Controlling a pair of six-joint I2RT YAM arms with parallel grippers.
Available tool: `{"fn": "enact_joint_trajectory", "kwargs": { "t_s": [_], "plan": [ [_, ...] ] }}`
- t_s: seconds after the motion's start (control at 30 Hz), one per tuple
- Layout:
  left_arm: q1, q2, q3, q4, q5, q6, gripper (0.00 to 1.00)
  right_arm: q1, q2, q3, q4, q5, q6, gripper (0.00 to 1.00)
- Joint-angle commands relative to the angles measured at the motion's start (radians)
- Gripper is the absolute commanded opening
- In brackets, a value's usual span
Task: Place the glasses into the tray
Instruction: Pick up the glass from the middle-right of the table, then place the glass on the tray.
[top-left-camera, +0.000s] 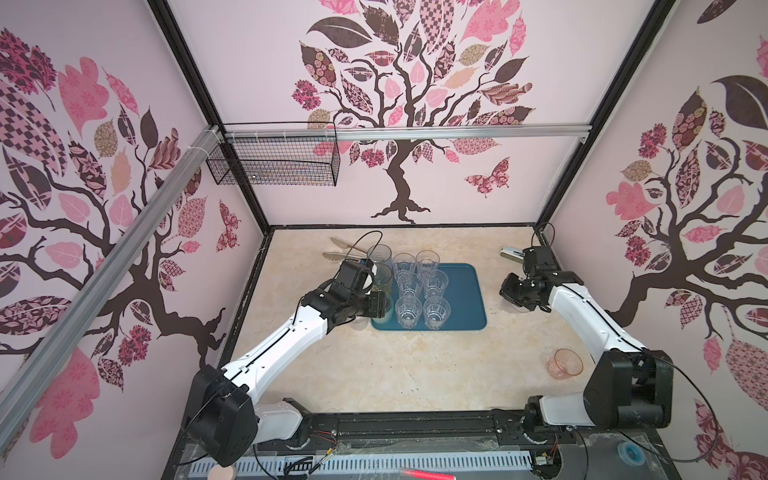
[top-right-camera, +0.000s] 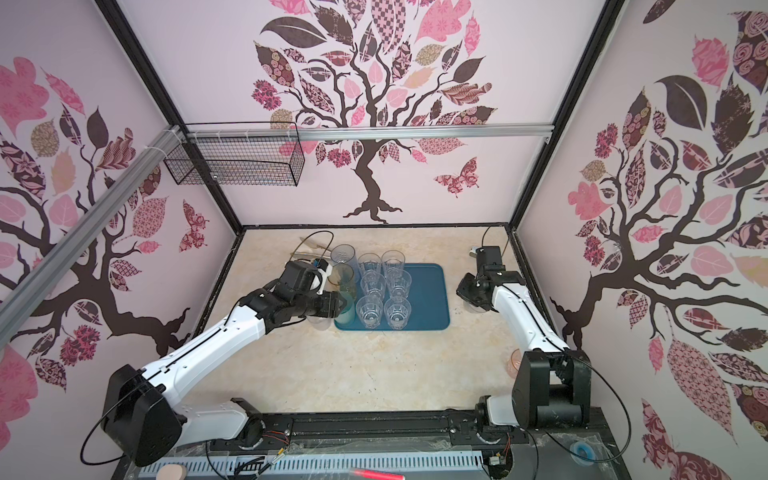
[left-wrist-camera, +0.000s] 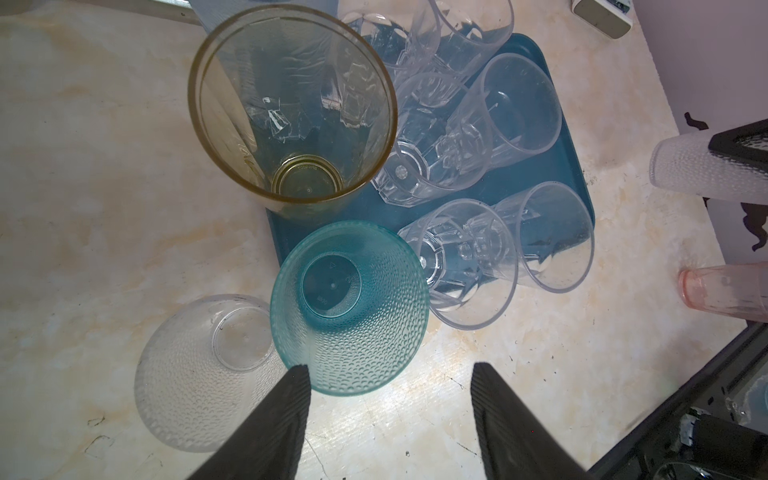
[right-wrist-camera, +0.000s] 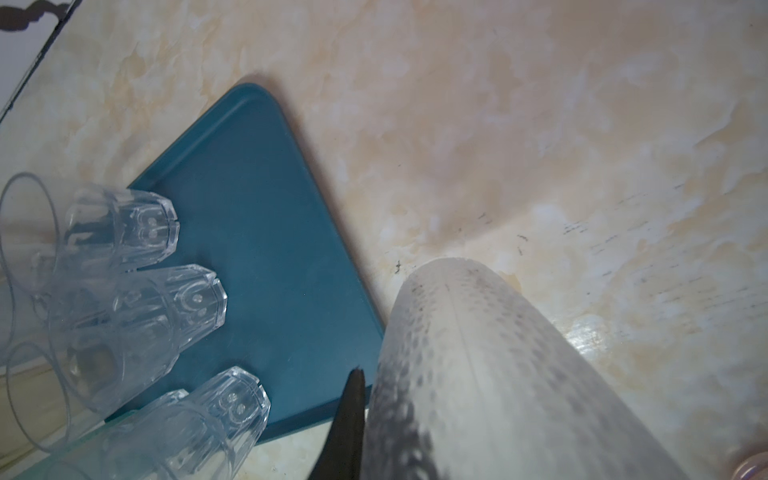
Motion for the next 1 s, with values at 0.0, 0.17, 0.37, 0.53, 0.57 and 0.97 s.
{"fn": "enact_joint_trajectory", "kwargs": {
  "t_s": [0.0, 0.17, 0.37, 0.53, 0.57, 0.97],
  "plan": [
    [-0.003, -0.002, -0.009, 0.013, -0.009, -0.007, 0.66, 0.093, 0.051, 0.093, -0.119, 0.033, -0.070, 0.08],
    [-0.002, -0.001, -0.005, 0.010, -0.021, -0.006, 0.66, 0.248, 0.155, 0.191, -0.214, 0.042, -0.120, 0.08],
    [-0.002, -0.010, -0.012, 0.010, -0.031, -0.011, 0.66, 0.321, 0.267, 0.235, -0.190, 0.044, -0.127, 0.09],
    [-0.002, -0.017, -0.008, 0.004, -0.037, -0.007, 0.66, 0.322, 0.381, 0.309, -0.160, 0.081, -0.129, 0.09],
    [-0.002, -0.017, -0.006, 0.004, -0.040, -0.007, 0.66, 0.322, 0.411, 0.336, -0.165, 0.092, -0.130, 0.09],
    [-0.003, -0.049, -0.034, -0.006, -0.053, -0.002, 0.66, 0.286, 0.706, 0.679, -0.195, 0.100, -0.148, 0.08]
  ]
}}
